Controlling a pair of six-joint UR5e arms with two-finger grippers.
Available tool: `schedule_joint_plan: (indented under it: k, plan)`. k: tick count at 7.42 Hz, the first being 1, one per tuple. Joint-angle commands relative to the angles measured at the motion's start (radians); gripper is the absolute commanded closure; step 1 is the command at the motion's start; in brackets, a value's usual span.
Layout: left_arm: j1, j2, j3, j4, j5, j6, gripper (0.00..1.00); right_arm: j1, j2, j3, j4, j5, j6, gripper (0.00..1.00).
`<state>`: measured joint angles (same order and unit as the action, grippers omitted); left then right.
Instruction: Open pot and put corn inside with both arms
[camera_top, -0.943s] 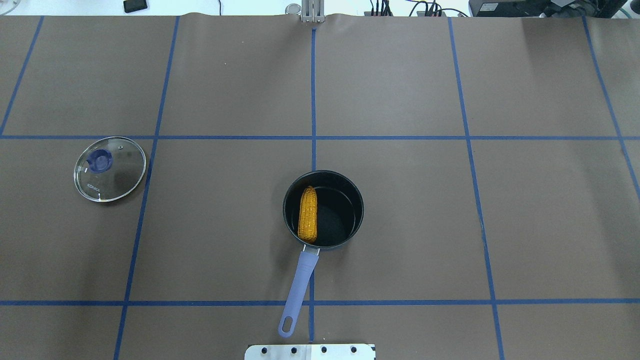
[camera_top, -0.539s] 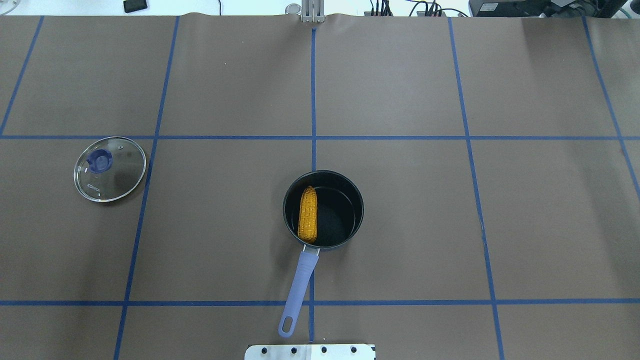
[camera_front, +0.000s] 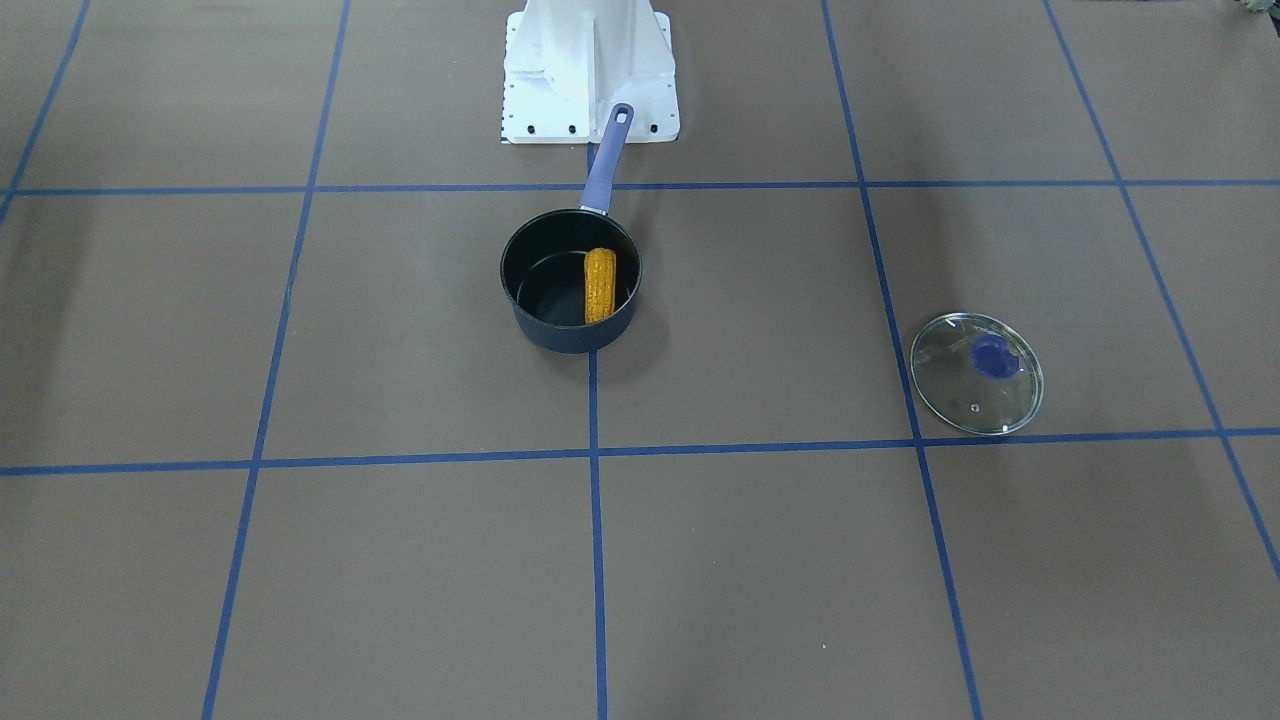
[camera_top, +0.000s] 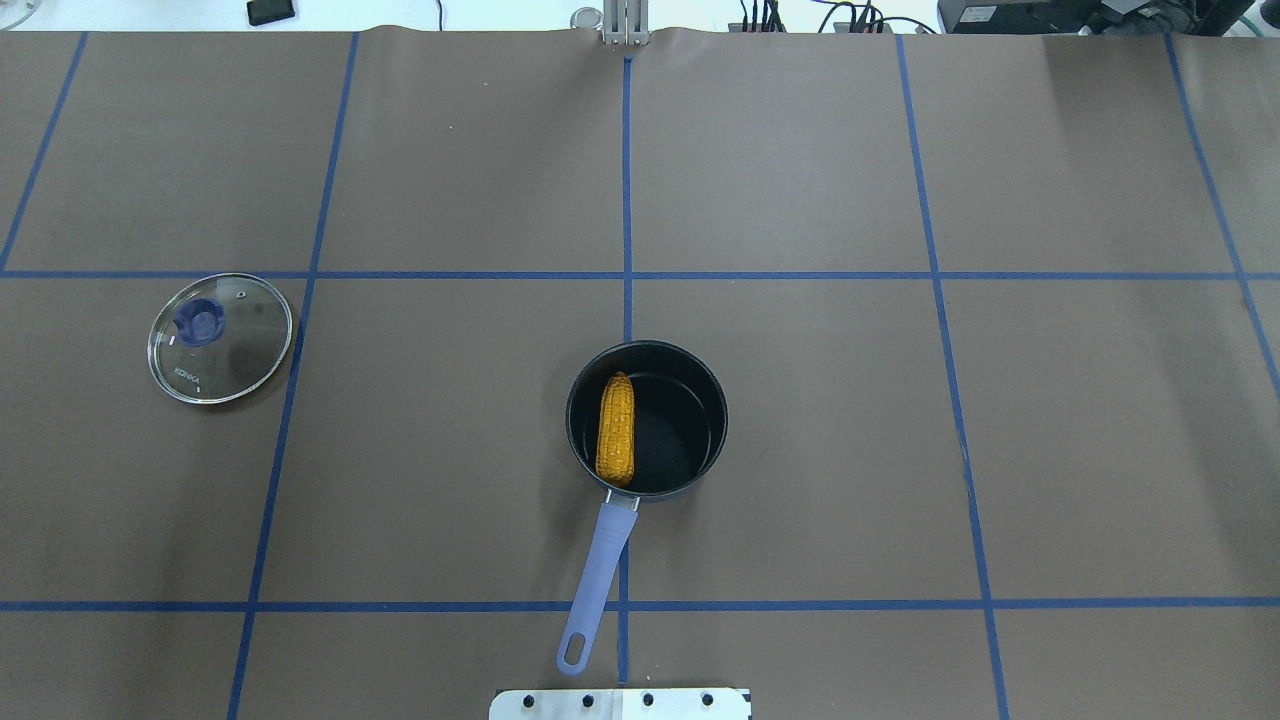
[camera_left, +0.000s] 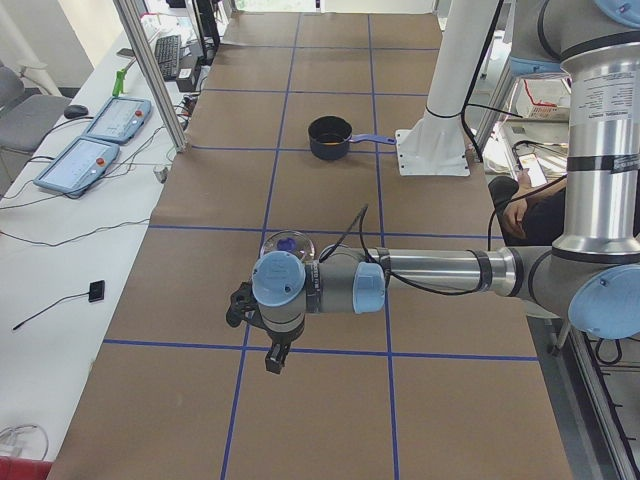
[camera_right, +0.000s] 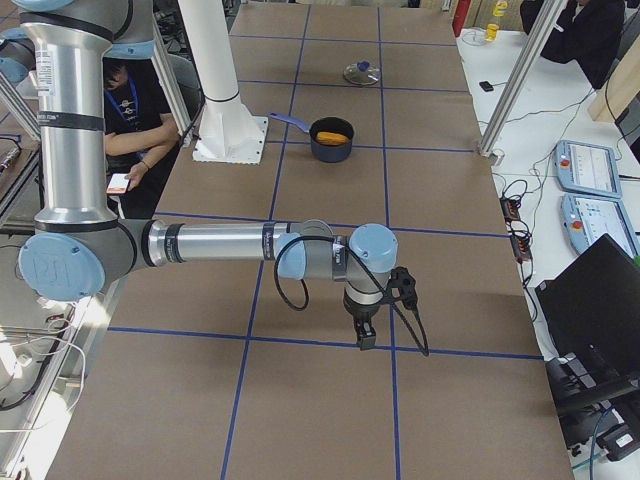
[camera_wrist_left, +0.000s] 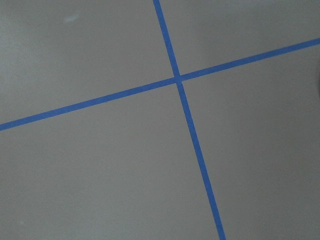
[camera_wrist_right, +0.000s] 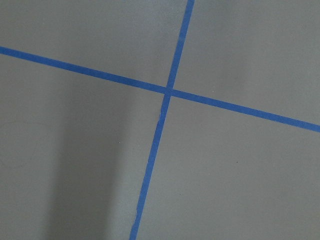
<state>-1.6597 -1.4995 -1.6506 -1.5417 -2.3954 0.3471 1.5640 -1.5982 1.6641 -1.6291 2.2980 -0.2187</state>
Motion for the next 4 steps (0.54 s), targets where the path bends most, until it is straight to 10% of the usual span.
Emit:
schedule_joint_plan:
  k: [1, 4]
  plan:
    - [0.000, 0.008, -0.002, 0.000, -0.001, 0.001, 0.01, -0.002, 0.001, 0.002, 0.000, 0.000, 0.016, 0.00]
    - [0.000, 0.019, -0.008, 0.000, -0.001, 0.001, 0.01, -0.005, 0.001, 0.002, 0.002, 0.001, 0.016, 0.00]
